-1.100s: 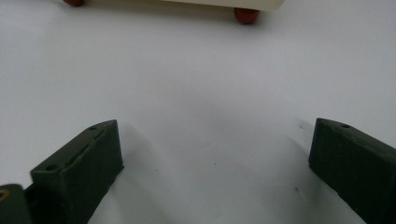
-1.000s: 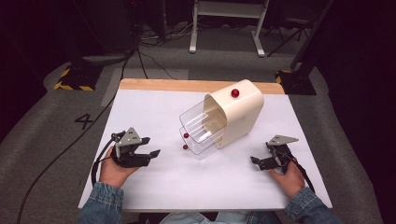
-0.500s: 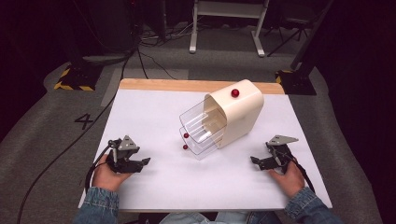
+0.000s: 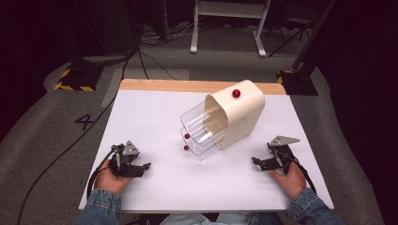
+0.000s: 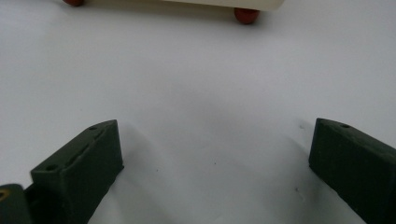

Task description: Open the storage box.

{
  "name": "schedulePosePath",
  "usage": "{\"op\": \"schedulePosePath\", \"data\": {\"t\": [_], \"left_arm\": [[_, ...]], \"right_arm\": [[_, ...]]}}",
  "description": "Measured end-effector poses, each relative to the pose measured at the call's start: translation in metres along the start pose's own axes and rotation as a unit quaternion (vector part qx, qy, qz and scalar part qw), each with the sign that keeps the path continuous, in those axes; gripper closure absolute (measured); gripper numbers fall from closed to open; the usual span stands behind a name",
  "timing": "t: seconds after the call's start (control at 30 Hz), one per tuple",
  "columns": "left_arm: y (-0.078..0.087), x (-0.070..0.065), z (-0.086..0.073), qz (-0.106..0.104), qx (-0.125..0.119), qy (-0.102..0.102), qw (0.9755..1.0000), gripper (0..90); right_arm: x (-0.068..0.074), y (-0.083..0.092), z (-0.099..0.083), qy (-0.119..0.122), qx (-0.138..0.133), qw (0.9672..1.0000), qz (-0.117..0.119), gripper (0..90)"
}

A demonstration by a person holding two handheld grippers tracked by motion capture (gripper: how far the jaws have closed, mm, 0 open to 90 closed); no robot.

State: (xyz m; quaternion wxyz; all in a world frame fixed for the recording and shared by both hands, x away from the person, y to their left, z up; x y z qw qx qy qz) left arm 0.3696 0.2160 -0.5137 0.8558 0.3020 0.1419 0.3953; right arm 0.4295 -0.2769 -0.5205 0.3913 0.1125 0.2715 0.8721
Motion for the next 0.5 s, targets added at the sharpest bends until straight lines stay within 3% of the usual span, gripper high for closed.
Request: {"op": "schedulePosePath", "data": {"t": [0.07, 0.5], "left_arm": [[-0.003, 0.0026, -0.0031, -0.003, -0.022, 0.003, 0.9998, 25.1], [-0.0031, 0.0019, -0.0035, -0.003, -0.022, 0.005, 0.9997, 23.9]], "right_arm": [[0.0, 0.0, 0.0, 0.0, 0.0, 1.0, 0.0, 2.7], [-0.0004, -0.0003, 0.0002, -0.001, 0.003, 1.0, -0.002, 1.8]]}}
Point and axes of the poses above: each handheld gripper's, and its own axes: y roughly backward along the jaws, z roughly out of its top, x roughly to its left, the point moved 5 cm from there along -y, roughly forward along the jaws, and after that the axes turned 10 degrees about -x, right-handed, at the moved point
